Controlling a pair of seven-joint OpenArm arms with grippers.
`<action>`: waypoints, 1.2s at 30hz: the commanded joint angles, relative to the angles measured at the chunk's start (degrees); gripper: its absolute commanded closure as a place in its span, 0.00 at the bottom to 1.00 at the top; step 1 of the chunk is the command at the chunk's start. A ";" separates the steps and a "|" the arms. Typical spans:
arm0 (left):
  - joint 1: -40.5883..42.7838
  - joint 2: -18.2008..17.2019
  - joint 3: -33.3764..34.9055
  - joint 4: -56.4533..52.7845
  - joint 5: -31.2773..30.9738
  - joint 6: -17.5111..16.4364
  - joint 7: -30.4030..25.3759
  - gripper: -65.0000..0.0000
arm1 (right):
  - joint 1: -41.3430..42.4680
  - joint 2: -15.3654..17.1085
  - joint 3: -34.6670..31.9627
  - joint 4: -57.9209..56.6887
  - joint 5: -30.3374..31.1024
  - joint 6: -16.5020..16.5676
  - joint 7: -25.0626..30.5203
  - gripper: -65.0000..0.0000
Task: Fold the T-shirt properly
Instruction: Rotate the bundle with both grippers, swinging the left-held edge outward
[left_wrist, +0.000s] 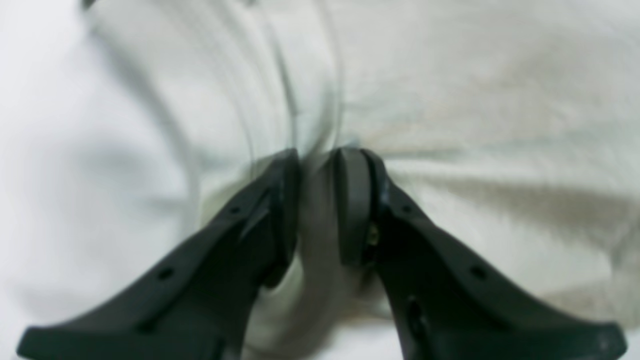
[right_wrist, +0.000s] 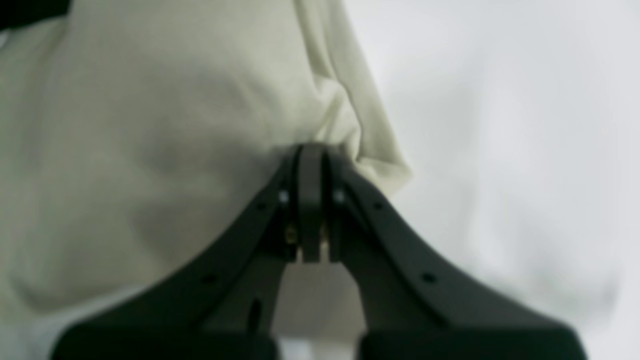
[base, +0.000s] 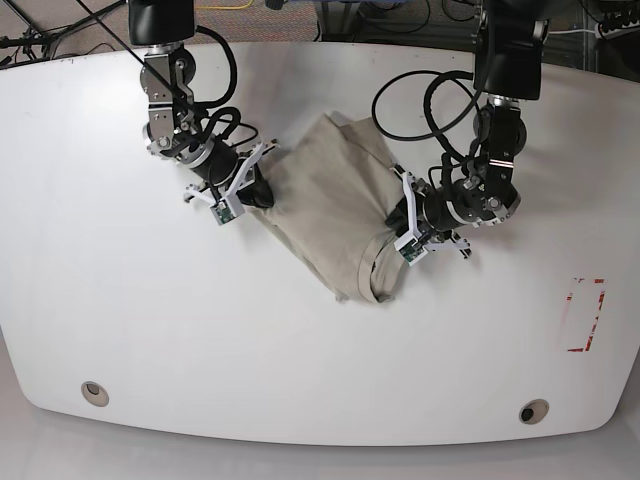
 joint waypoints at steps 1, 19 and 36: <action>-1.58 -1.28 1.04 0.32 1.78 0.97 1.71 0.82 | -1.21 -0.59 0.01 1.87 -1.49 0.06 -2.31 0.98; -7.38 -3.66 1.74 12.54 1.87 0.97 6.81 0.82 | -2.53 -4.90 -0.08 11.45 -1.49 -0.03 -11.19 0.98; -7.12 -3.66 1.56 12.72 1.96 0.97 6.64 0.82 | -5.16 -7.27 -8.43 14.36 -1.49 -6.62 -14.35 0.98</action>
